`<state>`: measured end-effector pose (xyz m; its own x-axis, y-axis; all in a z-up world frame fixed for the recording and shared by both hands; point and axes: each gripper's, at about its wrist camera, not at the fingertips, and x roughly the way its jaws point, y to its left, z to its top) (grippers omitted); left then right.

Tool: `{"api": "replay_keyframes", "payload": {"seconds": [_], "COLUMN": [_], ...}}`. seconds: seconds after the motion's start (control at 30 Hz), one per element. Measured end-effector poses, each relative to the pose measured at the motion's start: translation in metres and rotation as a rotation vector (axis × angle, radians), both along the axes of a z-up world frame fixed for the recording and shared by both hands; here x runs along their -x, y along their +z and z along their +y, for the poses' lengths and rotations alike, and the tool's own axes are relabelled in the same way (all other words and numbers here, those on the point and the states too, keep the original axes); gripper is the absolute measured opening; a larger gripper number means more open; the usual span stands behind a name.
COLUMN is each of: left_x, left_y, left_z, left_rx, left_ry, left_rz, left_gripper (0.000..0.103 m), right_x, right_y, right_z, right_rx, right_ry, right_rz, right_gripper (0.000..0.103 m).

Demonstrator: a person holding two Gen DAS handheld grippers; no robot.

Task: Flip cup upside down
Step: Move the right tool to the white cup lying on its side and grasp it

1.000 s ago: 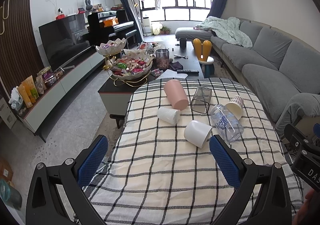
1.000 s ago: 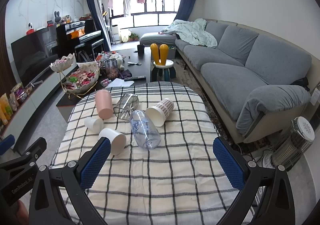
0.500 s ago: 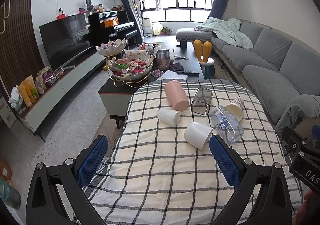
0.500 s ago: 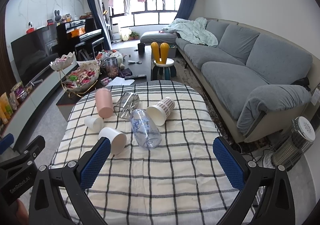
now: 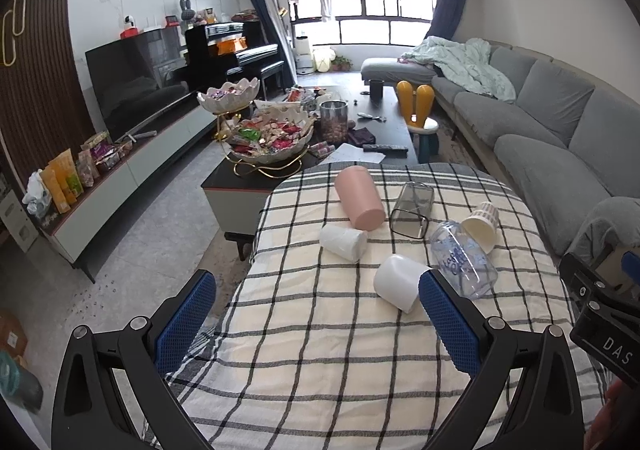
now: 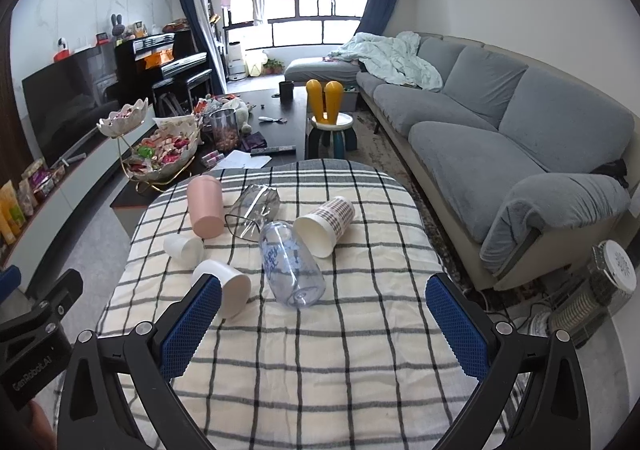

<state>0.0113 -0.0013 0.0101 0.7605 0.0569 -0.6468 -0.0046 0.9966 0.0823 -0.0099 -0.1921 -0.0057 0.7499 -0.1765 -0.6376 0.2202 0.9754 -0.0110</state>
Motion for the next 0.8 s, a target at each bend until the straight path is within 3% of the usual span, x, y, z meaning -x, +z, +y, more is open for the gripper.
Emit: {"api": "replay_keyframes", "payload": {"seconds": [0.4, 0.53, 0.8], "left_x": [-0.025, -0.028, -0.038], "left_y": [-0.023, -0.034, -0.054], "left_z": [0.017, 0.026, 0.043], "left_rx": [0.002, -0.004, -0.014], "left_ry": [0.105, 0.147, 0.318], "left_rz": [0.003, 0.022, 0.073], "left_gripper": [0.103, 0.103, 0.103], "right_x": [-0.047, -0.069, -0.123], "right_y": [-0.016, -0.029, -0.062], "right_z": [0.023, 0.037, 0.067], "right_rx": [-0.005, 0.006, 0.061], "right_ry": [0.131, 0.202, 0.399], "right_rz": [0.065, 0.125, 0.299], "right_gripper": [0.102, 0.102, 0.101]}}
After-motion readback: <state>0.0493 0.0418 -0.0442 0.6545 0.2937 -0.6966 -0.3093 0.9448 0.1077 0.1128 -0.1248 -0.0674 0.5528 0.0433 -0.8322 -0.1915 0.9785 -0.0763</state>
